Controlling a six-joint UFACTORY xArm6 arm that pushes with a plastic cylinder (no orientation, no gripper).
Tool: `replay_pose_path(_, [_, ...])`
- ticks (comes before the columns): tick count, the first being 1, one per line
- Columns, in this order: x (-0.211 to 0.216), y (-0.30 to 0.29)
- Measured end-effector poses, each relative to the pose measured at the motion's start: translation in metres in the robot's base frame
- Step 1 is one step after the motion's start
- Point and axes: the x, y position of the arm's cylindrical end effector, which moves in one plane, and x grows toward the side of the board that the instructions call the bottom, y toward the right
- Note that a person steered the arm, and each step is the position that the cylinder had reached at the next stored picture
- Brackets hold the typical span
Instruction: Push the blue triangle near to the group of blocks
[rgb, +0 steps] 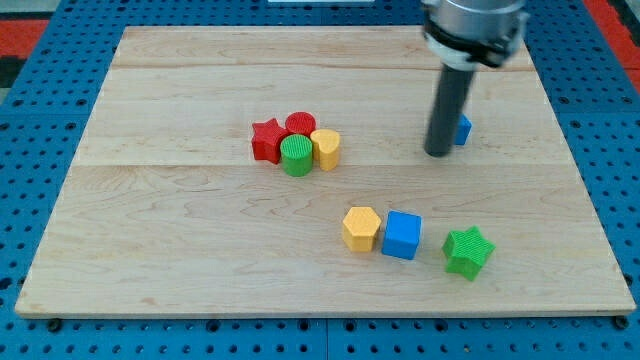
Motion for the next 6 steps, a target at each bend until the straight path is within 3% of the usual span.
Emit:
replay_pose_path(1, [0.007, 0.079])
replay_pose_path(2, [-0.038, 0.077])
replay_pose_path(4, [-0.048, -0.068])
replay_pose_path(5, [-0.029, -0.015])
replay_pose_path(6, [-0.016, -0.02])
